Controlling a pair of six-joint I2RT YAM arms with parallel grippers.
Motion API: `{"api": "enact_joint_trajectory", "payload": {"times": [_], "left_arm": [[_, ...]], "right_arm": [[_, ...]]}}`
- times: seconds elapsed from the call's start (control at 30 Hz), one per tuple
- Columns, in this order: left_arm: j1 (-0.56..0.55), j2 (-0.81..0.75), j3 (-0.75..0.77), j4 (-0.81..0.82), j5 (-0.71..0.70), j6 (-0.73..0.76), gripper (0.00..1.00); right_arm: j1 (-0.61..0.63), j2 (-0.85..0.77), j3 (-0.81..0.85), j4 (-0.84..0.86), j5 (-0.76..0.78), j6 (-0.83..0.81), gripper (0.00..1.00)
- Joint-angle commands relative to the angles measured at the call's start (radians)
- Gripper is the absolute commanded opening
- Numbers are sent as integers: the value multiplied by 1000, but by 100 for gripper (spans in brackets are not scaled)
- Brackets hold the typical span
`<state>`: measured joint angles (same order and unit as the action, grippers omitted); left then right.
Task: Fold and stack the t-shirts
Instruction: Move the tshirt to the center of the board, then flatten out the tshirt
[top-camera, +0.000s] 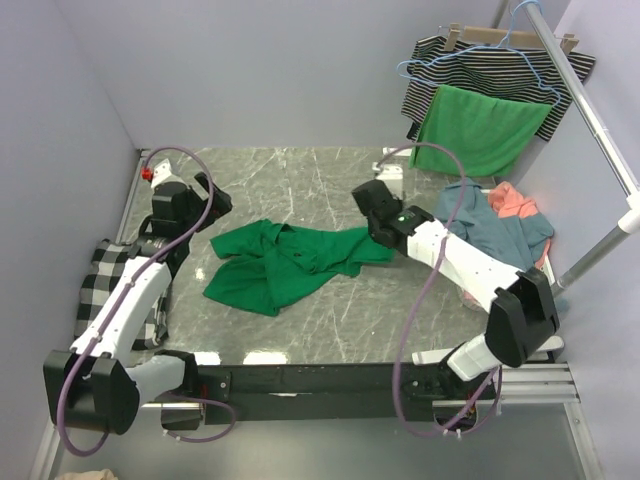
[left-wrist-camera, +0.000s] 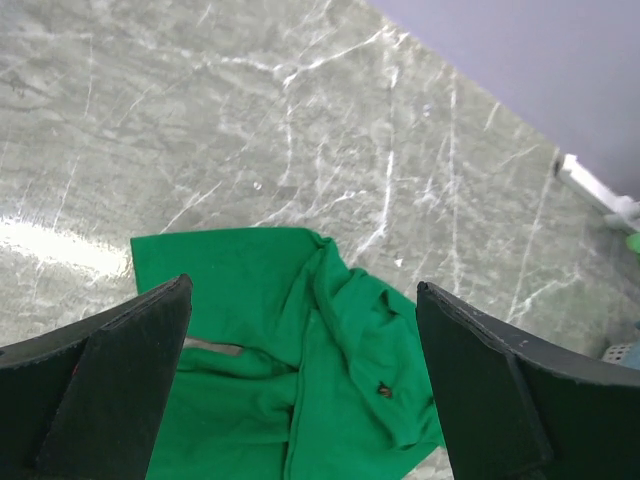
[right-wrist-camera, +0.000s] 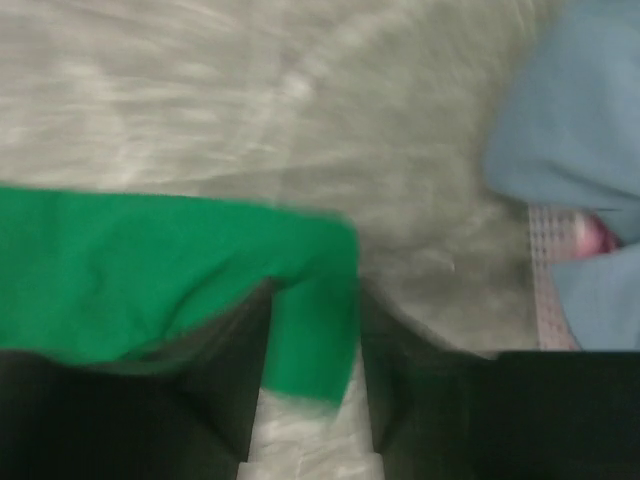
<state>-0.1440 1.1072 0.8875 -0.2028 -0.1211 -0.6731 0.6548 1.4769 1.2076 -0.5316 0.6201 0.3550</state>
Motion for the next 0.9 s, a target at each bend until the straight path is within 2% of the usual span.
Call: {"api": "enact_joint_trajectory", "payload": {"times": [0.0,0.07,0.13,0.3,0.33,0.43,0.57,0.63,0.77,0.87], "left_arm": [[-3,51,-12,23,17,14,100],[-3,94,-13,36,12,9,99],[-3,141,-15,51,6,3,99],[-3,238,2,68,3,-20,99],[-2,265,1,71,5,-22,100],[-2,308,-10,91,20,-31,99],[-3,355,-32,129,31,-37,100],[-2,388,-33,141,35,-40,99],[-3,437,-32,164,54,-46,99],[-2,467,-39,187,66,-51,99]], "right_arm": [[-122,23,-26,-44,93,162,54],[-130,33,-23,-18,76,138,55],[-129,33,-13,24,-43,69,57],[-109,95,56,192,-473,-4,67],[-101,117,78,197,-511,-16,68],[-40,203,157,197,-595,-59,71],[48,318,237,168,-617,-117,74],[63,348,262,170,-616,-114,75],[71,410,282,203,-738,-103,75],[81,450,336,180,-740,-113,76]]}}
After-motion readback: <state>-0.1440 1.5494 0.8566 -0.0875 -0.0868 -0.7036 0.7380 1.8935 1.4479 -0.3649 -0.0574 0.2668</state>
